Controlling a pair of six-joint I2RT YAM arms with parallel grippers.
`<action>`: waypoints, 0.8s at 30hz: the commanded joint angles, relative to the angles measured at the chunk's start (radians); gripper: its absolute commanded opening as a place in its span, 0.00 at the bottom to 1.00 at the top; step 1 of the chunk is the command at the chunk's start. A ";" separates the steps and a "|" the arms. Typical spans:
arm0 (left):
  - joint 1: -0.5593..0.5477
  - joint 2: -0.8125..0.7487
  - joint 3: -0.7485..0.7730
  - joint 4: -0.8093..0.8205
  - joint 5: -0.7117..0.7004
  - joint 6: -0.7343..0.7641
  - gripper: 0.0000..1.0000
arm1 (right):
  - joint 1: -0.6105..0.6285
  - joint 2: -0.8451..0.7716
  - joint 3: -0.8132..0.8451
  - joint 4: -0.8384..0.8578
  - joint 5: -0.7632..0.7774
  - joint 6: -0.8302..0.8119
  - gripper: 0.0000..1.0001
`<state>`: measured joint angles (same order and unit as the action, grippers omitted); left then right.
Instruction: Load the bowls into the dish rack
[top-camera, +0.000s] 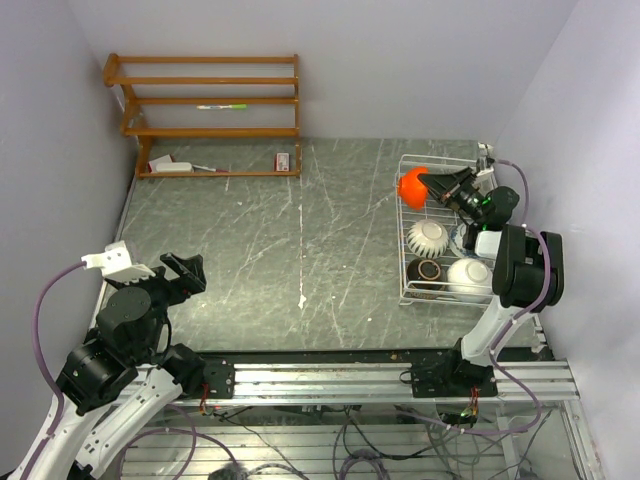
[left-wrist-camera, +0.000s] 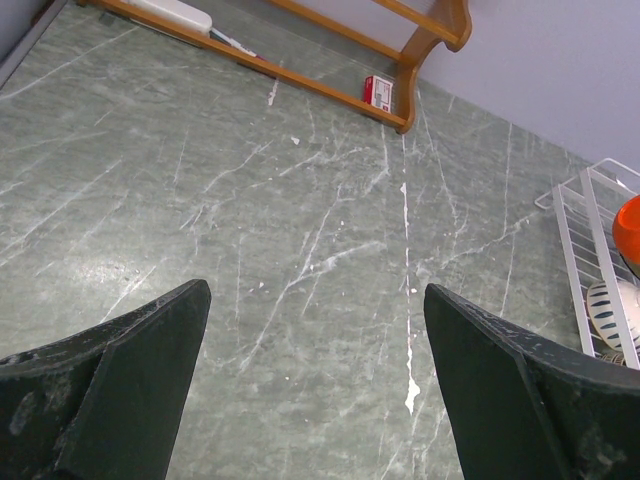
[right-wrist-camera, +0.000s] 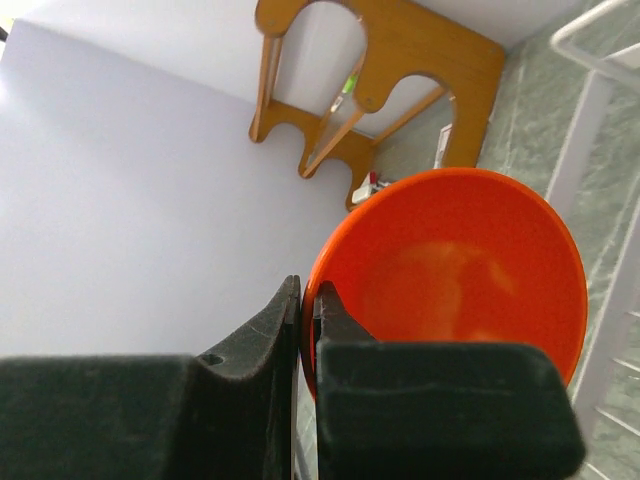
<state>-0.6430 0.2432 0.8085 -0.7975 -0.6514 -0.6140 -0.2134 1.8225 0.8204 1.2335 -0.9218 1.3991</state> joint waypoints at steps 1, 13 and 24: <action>-0.006 -0.014 0.014 0.017 -0.009 -0.002 0.99 | -0.028 0.002 0.013 -0.030 0.052 -0.031 0.00; -0.006 -0.016 0.015 0.015 -0.015 -0.004 0.99 | -0.038 0.076 0.066 -0.229 0.134 -0.096 0.00; -0.005 -0.001 0.017 0.014 -0.015 -0.004 0.99 | -0.032 0.154 0.058 0.004 0.227 0.070 0.00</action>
<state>-0.6434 0.2375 0.8085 -0.7975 -0.6514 -0.6140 -0.2451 1.9400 0.8711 1.0702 -0.7494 1.3743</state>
